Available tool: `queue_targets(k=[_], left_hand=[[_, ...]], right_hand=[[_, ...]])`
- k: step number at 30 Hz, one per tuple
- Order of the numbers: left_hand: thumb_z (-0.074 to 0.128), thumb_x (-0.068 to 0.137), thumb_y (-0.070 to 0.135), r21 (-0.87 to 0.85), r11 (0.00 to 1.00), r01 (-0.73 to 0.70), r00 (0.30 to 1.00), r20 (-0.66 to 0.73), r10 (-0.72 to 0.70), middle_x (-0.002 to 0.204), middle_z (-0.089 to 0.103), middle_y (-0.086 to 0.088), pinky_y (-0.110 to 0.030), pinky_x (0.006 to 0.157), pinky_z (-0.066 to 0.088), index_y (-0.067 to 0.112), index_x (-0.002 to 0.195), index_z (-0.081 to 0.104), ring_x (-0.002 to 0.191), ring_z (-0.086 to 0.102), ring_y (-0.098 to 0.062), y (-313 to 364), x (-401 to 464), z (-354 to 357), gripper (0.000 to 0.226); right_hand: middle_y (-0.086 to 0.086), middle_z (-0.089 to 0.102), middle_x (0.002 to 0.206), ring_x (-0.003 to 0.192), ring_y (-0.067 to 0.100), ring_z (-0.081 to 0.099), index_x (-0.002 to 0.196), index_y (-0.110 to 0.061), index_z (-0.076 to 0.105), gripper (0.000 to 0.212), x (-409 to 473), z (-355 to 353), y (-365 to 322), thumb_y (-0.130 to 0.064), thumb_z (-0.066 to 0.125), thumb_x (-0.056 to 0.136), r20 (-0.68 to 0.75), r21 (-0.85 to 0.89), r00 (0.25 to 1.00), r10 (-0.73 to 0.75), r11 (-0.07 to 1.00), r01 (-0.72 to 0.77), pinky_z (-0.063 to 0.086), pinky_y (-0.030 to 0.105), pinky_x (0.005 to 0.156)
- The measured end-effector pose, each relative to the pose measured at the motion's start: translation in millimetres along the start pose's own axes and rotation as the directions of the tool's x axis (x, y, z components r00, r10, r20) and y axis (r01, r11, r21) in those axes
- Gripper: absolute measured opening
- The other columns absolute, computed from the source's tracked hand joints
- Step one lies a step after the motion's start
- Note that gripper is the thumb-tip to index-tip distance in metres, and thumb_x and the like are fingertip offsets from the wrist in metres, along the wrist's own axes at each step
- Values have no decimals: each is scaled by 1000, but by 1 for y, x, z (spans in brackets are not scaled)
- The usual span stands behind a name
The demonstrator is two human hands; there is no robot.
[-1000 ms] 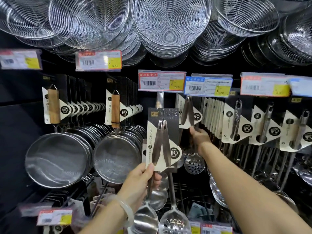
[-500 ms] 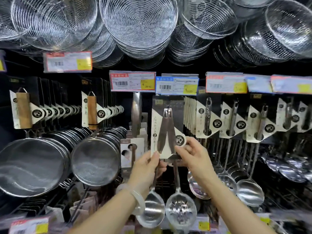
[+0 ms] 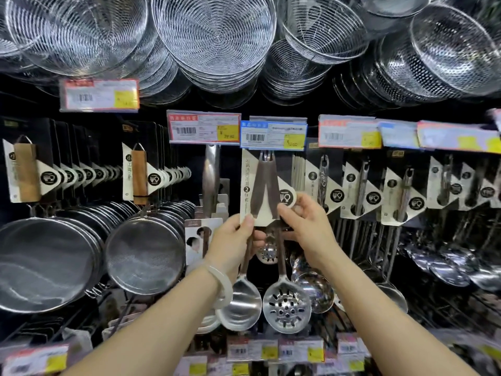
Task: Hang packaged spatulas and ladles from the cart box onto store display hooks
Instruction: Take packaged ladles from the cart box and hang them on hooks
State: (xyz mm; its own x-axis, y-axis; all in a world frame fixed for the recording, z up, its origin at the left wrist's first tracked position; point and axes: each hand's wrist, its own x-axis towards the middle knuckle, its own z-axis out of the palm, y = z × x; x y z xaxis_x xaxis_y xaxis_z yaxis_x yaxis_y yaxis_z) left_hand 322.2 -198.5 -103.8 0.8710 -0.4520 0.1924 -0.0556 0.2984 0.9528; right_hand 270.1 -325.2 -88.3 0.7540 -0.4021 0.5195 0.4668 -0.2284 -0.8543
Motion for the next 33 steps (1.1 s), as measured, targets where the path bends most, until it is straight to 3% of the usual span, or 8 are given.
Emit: queue_targets(k=[6,9,12,17,22,27,30,33], left_hand=[[43,96,24,-15,1000,-10,1000,-22,9,58,60,2,-38,79,50,13,89,61,58,56,-13,-7,-6,5,22],[44,96,24,-33,999,-27,997,-74,25,59,60,2,-26,66,52,11,93,62,55,56,-10,-10,-6,3,22],[44,96,25,-45,999,-11,995,-96,6,59,60,2,-18,56,51,12,92,61,52,56,-7,-10,-5,1,22],[44,96,28,-29,1000,11,996,-84,-13,55,63,5,-28,67,50,13,91,61,57,58,-11,-13,-8,6,23],[46,95,24,40,998,-49,995,-85,52,62,61,-1,-28,70,53,9,91,60,58,58,-12,-11,-8,9,21],[47,95,24,40,998,-42,995,-91,45,52,61,4,-27,61,50,13,81,59,53,55,-12,0,4,11,21],[48,95,23,-5,1000,21,997,-80,-22,53,61,1,-37,73,50,12,81,60,55,54,-15,-8,7,11,21],[46,95,25,38,999,21,995,-97,-18,63,62,-3,-38,73,49,9,87,59,58,56,-15,-17,15,13,22]], right_hand=[[4,68,80,76,19,66,90,-24,56,13,-3,0,6,-10,56,89,-16,-13,1000,-23,1000,23,57,44,71],[3,69,82,77,19,67,89,-25,55,13,-1,4,6,-12,56,90,14,-58,1000,-21,998,22,56,43,70],[13,64,84,77,28,62,87,-24,54,12,0,8,4,-13,56,90,28,-85,999,-35,996,37,54,53,73],[9,69,88,80,23,68,90,-23,55,10,-4,-1,7,-13,56,90,31,-67,999,-24,997,27,56,48,75],[3,71,83,72,16,70,97,-17,54,9,-7,-6,9,-10,54,92,21,39,1000,21,999,-22,60,36,63],[-5,68,72,68,14,67,94,-18,54,7,3,-3,3,-11,54,92,-11,53,999,31,998,-31,58,44,68],[0,67,79,75,19,67,94,-19,54,7,3,-3,9,-12,54,92,-20,44,997,73,996,-72,57,45,71],[0,60,71,75,25,62,90,-22,53,6,9,-2,17,-16,54,92,-66,-29,995,73,997,-75,55,54,78]])
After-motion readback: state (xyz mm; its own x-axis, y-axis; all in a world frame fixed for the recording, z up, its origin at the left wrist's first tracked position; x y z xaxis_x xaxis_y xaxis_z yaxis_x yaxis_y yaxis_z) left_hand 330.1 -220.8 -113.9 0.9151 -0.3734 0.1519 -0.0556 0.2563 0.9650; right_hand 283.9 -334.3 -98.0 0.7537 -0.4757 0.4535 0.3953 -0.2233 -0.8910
